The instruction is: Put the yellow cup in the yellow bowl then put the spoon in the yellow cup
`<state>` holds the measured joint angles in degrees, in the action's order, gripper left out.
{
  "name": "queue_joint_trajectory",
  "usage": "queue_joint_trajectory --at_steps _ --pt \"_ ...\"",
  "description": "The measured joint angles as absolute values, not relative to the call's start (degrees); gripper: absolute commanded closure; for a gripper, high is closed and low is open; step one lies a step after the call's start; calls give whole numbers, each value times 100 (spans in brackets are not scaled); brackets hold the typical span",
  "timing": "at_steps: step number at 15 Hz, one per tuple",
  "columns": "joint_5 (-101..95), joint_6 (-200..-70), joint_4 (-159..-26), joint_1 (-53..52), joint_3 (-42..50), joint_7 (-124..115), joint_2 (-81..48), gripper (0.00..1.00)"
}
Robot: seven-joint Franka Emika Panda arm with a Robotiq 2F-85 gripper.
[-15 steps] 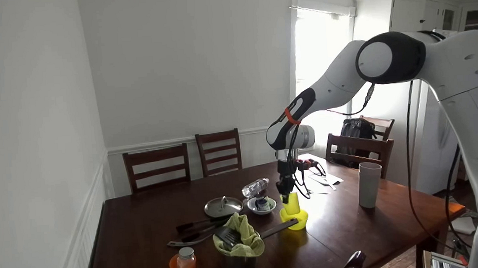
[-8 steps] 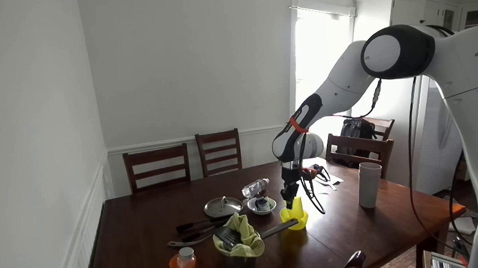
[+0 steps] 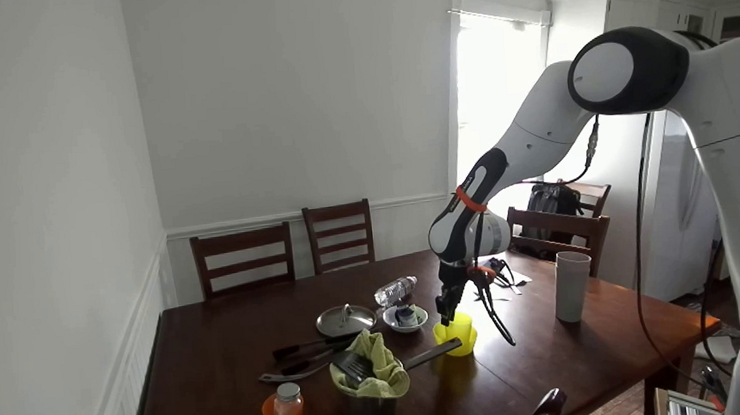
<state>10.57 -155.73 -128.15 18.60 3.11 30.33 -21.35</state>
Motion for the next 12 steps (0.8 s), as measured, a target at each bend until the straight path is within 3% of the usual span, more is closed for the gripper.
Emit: queue_joint_trajectory --at_steps 5,12 --pt "1053 -15513 -13026 1873 299 3092 -1740 2" --pt "1040 -15181 -12944 1973 841 2828 -1186 0"
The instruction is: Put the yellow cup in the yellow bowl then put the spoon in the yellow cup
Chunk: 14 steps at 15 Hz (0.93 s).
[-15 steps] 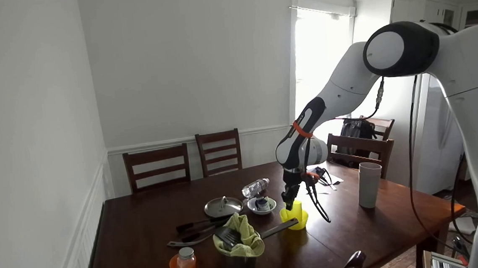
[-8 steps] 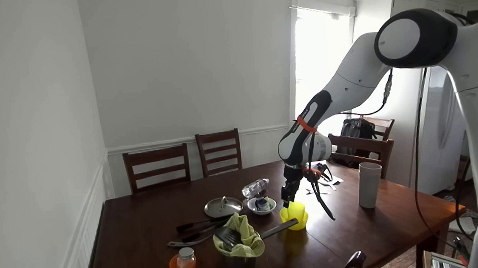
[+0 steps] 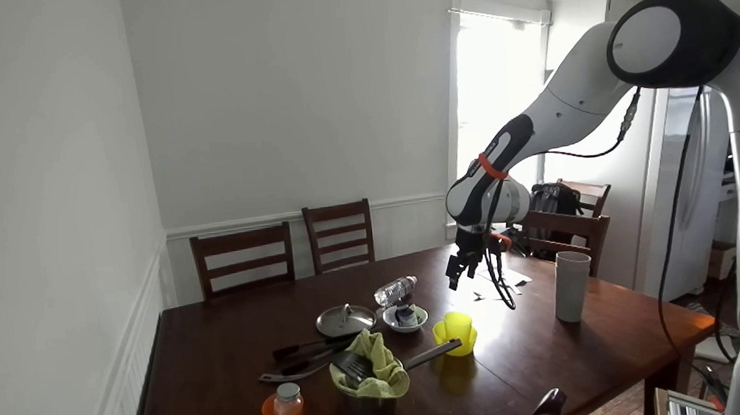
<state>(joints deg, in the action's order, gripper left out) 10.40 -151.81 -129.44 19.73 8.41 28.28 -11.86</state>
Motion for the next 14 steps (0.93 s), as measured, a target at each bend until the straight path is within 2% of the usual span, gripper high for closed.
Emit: queue_joint_trajectory --at_steps 6,14 --pt "1489 -14302 -12316 2285 915 3483 -1206 0" --pt "1525 -14333 -12021 2311 1034 3270 -1471 0"
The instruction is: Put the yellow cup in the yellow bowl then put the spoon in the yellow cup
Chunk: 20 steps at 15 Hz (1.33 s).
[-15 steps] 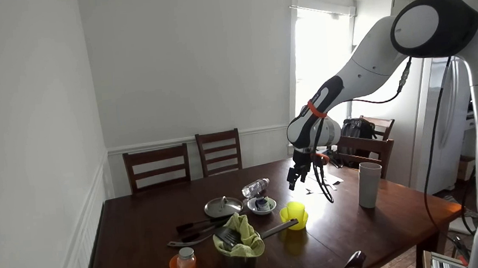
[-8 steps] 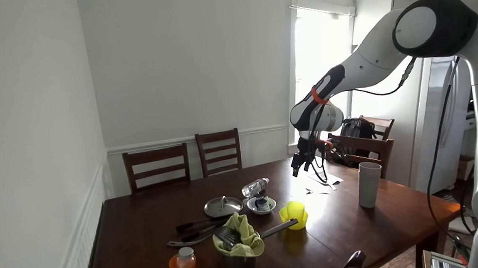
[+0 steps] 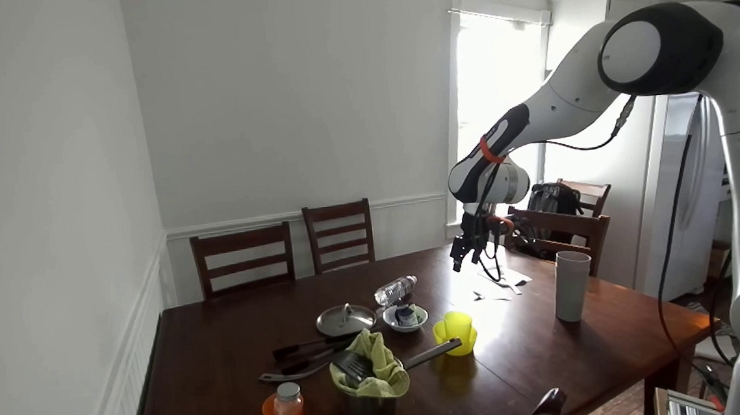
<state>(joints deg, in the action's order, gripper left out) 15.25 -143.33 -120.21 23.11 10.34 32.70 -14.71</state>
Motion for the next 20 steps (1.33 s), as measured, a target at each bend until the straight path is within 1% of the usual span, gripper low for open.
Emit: queue_joint_trajectory --at_steps 3,9,15,20 --pt "1524 -14371 -11510 2508 1183 3187 -1931 0" --pt "1375 -14370 -10420 2865 1063 3690 -3079 0" --pt "1365 -14373 -10325 2890 1015 3676 -3186 0" --pt "1331 -14700 -10107 2892 1061 2673 -3618 0"
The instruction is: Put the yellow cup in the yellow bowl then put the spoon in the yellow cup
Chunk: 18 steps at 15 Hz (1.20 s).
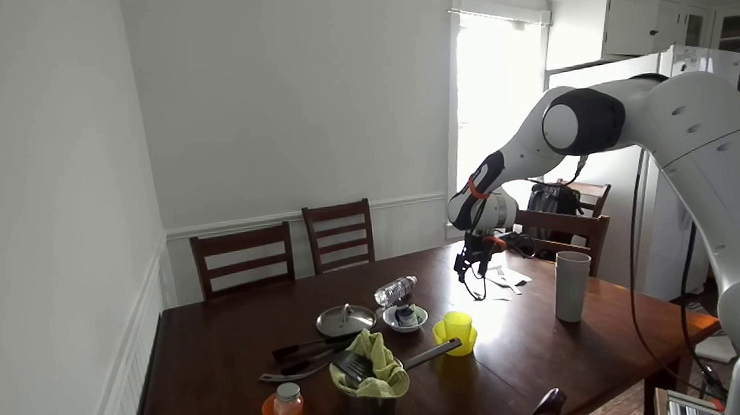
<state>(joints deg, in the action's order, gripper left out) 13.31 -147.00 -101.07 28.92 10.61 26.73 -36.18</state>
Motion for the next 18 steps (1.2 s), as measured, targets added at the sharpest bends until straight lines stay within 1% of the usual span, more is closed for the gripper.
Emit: queue_joint_trajectory --at_steps 4,10,12,18 --pt "1242 -15168 -9731 2882 1141 1792 -4218 0" --pt "860 -15168 -9065 2890 1461 955 -4902 0" --pt "822 -14981 -8892 3015 1385 1151 -5041 0" --pt "709 -14434 -8661 3767 756 2777 -5080 0"
